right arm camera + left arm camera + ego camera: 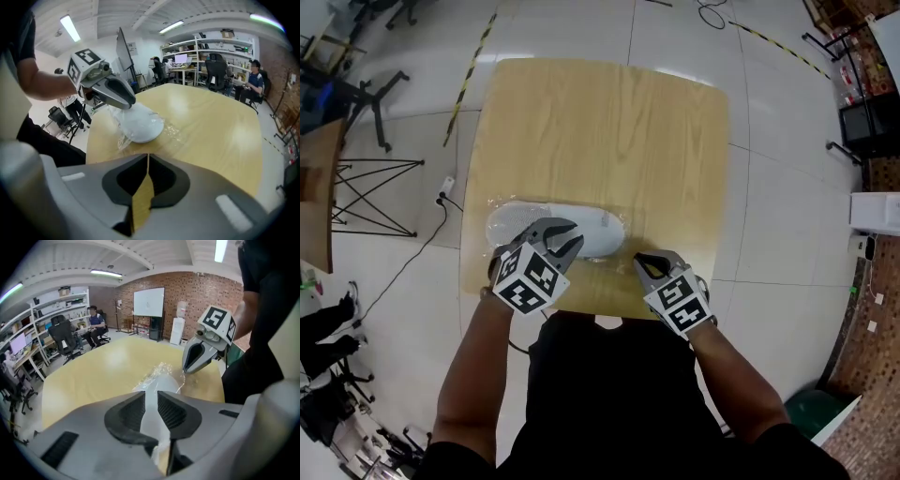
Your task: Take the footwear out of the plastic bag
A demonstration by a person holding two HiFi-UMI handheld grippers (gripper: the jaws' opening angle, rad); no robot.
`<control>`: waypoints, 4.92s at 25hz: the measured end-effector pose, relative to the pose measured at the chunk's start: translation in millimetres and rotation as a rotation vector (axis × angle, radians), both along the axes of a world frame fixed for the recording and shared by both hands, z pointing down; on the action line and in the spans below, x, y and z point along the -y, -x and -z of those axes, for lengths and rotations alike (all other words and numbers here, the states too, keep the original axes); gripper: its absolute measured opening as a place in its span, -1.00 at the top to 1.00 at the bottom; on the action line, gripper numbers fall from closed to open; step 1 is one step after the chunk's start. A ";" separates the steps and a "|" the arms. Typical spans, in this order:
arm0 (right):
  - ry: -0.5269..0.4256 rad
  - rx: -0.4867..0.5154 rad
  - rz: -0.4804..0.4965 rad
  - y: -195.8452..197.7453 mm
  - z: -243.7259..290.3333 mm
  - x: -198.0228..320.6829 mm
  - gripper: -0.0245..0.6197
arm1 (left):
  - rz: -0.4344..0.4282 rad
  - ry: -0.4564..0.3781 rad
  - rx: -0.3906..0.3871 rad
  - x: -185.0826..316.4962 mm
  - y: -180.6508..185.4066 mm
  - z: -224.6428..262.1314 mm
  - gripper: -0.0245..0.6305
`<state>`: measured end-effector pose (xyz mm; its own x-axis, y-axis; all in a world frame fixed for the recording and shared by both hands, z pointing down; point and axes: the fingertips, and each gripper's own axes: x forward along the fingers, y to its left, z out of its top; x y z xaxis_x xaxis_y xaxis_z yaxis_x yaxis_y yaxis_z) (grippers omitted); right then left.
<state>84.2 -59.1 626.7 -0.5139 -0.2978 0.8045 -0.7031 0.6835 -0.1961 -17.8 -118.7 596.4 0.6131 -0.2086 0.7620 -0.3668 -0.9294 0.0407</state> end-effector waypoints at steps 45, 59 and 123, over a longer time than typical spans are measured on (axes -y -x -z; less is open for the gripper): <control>-0.037 -0.082 0.105 -11.8 -0.4 -37.4 0.37 | 0.086 0.013 -0.008 9.1 -3.3 -28.5 0.76; -0.047 -0.186 0.083 -11.1 -19.5 -29.0 0.92 | 0.096 0.008 -0.006 11.2 -2.3 -29.2 0.76; -0.054 0.044 -0.047 -6.9 4.3 -18.2 0.60 | 0.139 -0.016 -0.014 8.2 -4.1 -26.2 0.79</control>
